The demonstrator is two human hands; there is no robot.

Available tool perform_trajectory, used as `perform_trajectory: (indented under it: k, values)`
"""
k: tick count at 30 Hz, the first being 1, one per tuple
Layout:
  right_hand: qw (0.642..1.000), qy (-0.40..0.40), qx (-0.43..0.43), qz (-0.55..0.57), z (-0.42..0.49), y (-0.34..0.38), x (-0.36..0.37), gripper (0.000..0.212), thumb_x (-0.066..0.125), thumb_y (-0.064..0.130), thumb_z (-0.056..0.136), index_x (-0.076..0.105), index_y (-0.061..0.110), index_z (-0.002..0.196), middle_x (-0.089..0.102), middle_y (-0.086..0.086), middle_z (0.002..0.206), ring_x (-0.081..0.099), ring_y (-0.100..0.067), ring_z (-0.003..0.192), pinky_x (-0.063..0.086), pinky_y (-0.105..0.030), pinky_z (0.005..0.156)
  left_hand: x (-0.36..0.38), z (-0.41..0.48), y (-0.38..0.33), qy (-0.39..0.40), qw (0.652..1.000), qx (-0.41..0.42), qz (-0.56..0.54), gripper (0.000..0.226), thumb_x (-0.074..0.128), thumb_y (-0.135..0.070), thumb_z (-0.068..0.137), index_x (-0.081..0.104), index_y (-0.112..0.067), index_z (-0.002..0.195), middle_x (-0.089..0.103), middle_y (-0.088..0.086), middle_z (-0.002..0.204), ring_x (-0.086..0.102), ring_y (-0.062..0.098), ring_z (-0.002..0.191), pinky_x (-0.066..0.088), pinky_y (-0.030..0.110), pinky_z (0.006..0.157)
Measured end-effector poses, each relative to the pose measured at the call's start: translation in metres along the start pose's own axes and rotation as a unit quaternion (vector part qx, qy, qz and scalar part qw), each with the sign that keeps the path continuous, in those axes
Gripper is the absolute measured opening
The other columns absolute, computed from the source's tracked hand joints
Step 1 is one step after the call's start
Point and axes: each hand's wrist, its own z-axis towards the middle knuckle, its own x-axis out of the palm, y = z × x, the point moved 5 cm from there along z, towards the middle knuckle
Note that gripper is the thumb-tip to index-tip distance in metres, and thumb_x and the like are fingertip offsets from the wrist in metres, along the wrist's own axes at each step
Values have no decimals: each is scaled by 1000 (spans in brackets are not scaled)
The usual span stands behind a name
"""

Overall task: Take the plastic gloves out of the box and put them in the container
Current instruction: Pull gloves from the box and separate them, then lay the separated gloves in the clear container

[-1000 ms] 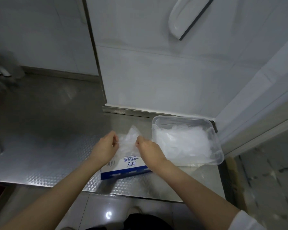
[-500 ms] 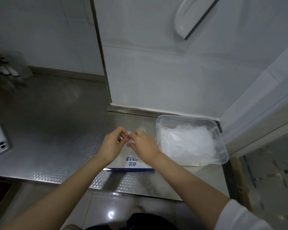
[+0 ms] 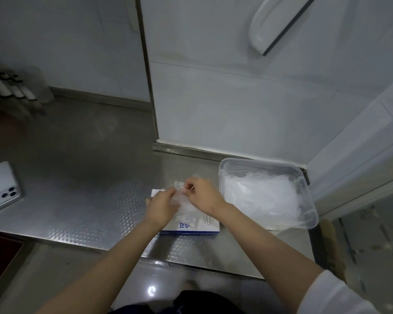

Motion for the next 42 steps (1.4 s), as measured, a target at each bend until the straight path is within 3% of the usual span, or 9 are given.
perform_trajectory:
  k: [4, 12, 14, 19, 24, 28, 33, 38, 42]
  values:
    - [996, -4, 37, 83, -1, -11, -9, 28, 54, 11, 93, 48, 18, 66, 55, -3, 70, 52, -20, 68, 46, -35, 69, 7, 2, 12, 15, 999, -18, 27, 44, 64, -25, 88, 50, -21, 129, 59, 1, 125, 51, 22, 118, 34, 34, 100]
    - [976, -120, 68, 169, -1, -27, -50, 18, 53, 16, 95, 53, 17, 77, 63, -8, 79, 56, -19, 63, 55, -43, 72, 6, 1, 5, 36, 992, -9, 122, 42, 54, -25, 93, 43, -25, 134, 51, 3, 133, 38, 20, 129, 23, 35, 104]
    - [984, -102, 60, 135, -1, -27, -51, 5, 55, 19, 94, 56, 15, 92, 60, 1, 83, 57, -18, 74, 54, -43, 76, 5, 3, 2, 59, 991, -4, 123, 41, 53, -24, 93, 43, -24, 133, 52, 2, 133, 38, 20, 129, 24, 36, 105]
    - [992, -81, 48, 90, -4, -27, -47, 31, 61, 17, 91, 48, 13, 118, 55, 4, 98, 56, -16, 83, 51, -38, 81, -8, 6, -8, 105, 993, 16, -47, 34, 63, -26, 80, 46, -22, 110, 56, 1, 109, 56, 22, 99, 48, 41, 90]
    - [992, -109, -35, 49, -9, -16, -48, 54, 67, 2, 82, 43, 18, 128, 45, 0, 123, 54, -15, 88, 45, -23, 79, -37, 9, -36, -52, 983, 139, -108, 21, 68, -22, 83, 54, -28, 98, 52, -16, 96, 53, 9, 94, 43, 38, 89]
    - [976, -142, -132, -98, -14, 0, -49, 29, 72, 15, 81, 64, 16, 109, 52, -3, 113, 47, -18, 102, 37, -25, 84, -46, 3, -48, -111, 971, 202, -64, 15, 64, -21, 88, 54, -29, 80, 48, -22, 81, 46, 2, 84, 29, 30, 80]
    - [965, -162, -160, -133, -16, 3, -49, 8, 69, 23, 83, 71, 16, 87, 59, 0, 90, 49, -24, 93, 32, -29, 83, -34, 3, -46, -35, 965, 238, -103, 6, 59, -24, 92, 53, -25, 94, 53, -26, 90, 52, -3, 91, 39, 33, 86]
    - [980, -127, -119, -98, -19, -5, -48, 8, 63, 22, 88, 67, 15, 87, 56, 0, 115, 42, -19, 113, 32, -35, 101, -16, 7, -34, -4, 981, 196, 5, 21, 56, -29, 93, 59, -19, 112, 60, -10, 110, 50, 12, 108, 25, 25, 88]
    - [985, -137, -92, -49, -20, -8, -60, 11, 60, 20, 91, 64, 10, 89, 53, -2, 123, 40, -17, 119, 24, -21, 102, -5, 10, -15, 12, 987, 146, 69, 18, 53, -27, 93, 62, -21, 107, 63, -6, 111, 47, 15, 112, 20, 25, 82]
